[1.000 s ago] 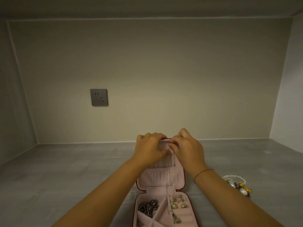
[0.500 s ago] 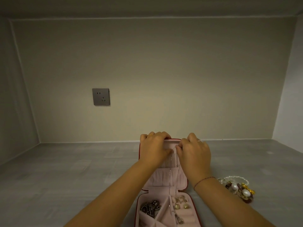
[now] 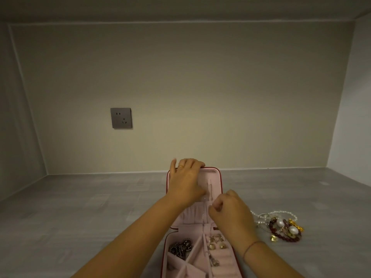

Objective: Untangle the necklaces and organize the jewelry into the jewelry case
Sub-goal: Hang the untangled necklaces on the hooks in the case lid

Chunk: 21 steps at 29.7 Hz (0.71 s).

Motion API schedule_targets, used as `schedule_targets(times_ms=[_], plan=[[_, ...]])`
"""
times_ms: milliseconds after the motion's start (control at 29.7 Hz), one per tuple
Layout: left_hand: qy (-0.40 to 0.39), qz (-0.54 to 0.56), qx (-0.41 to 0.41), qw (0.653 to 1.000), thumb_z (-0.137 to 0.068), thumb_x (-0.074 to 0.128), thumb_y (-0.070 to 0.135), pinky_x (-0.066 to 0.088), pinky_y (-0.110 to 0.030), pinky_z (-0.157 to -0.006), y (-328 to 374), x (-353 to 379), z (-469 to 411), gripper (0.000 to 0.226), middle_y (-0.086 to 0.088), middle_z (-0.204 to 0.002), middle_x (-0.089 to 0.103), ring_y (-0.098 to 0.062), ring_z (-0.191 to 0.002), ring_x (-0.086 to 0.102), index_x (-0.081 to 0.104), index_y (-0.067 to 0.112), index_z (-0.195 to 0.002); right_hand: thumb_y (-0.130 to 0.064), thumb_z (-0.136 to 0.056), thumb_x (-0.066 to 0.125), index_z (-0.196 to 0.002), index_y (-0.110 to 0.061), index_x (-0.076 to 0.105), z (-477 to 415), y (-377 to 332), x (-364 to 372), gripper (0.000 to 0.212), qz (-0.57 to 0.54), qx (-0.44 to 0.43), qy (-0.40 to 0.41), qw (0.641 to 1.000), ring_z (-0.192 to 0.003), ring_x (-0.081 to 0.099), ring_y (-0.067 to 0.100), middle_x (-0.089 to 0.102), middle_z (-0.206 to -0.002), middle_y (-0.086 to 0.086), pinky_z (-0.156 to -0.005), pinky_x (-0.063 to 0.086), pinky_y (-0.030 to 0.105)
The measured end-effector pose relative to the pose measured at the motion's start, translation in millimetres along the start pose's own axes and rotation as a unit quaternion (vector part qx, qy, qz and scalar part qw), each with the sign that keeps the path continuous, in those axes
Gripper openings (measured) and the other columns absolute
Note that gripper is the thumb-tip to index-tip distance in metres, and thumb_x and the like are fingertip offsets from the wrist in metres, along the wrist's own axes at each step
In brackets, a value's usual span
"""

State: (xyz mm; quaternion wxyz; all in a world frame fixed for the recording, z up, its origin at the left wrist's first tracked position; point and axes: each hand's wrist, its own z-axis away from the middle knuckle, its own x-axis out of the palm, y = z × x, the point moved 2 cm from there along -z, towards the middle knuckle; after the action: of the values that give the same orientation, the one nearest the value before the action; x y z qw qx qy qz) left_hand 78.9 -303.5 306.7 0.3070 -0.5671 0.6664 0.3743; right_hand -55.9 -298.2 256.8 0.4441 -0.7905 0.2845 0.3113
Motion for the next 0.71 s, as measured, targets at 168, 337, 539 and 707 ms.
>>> schedule_targets(times_ms=[168, 337, 539, 707], plan=[[0.133, 0.165, -0.026, 0.977, -0.086, 0.057, 0.003, 0.038, -0.011, -0.084, 2.8, 0.2, 49.9, 0.027, 0.006, -0.107, 0.058, -0.008, -0.1, 0.048, 0.063, 0.016, -0.11, -0.008, -0.081, 0.063, -0.076, 0.006, 0.063, 29.0, 4.9, -10.4, 0.015, -0.364, 0.122, -0.124, 0.915, -0.066, 0.053, 0.014, 0.058, -0.07, 0.009, -0.064, 0.043, 0.026], [-0.038, 0.34, -0.169, 0.924, -0.093, 0.052, 0.005, 0.049, -0.013, -0.076, 5.2, 14.1, 81.9, 0.018, 0.006, -0.092, 0.063, -0.011, -0.088, 0.061, 0.061, 0.021, -0.096, -0.012, -0.09, 0.057, -0.086, 0.004, 0.066, 60.1, -3.3, -33.4, 0.019, -0.481, 0.169, -0.182, 0.841, -0.08, 0.069, 0.024, 0.073, -0.088, 0.016, -0.08, 0.053, 0.032], [-0.088, 0.373, -0.24, 0.892, -0.093, 0.053, 0.013, 0.053, -0.039, -0.092, 14.4, 13.0, 92.5, 0.012, -0.006, -0.107, 0.066, -0.022, -0.102, 0.062, 0.061, 0.023, -0.092, -0.007, -0.093, 0.051, -0.091, 0.0, 0.068, 99.2, -11.5, -42.1, 0.018, -0.559, 0.209, -0.216, 0.773, -0.072, 0.066, 0.023, 0.071, -0.081, 0.014, -0.075, 0.051, 0.034], [-0.124, 0.402, -0.281, 0.862, -0.094, 0.05, 0.01, 0.053, -0.033, -0.082, 24.1, 7.0, 90.8, 0.02, -0.009, -0.088, 0.065, -0.022, -0.082, 0.059, 0.061, 0.015, -0.078, 0.001, -0.091, 0.049, -0.098, 0.003, 0.068, 123.6, -16.2, -47.6, 0.02, -0.646, 0.24, -0.22, 0.691, -0.069, 0.066, 0.029, 0.069, -0.083, 0.021, -0.064, 0.053, 0.036]])
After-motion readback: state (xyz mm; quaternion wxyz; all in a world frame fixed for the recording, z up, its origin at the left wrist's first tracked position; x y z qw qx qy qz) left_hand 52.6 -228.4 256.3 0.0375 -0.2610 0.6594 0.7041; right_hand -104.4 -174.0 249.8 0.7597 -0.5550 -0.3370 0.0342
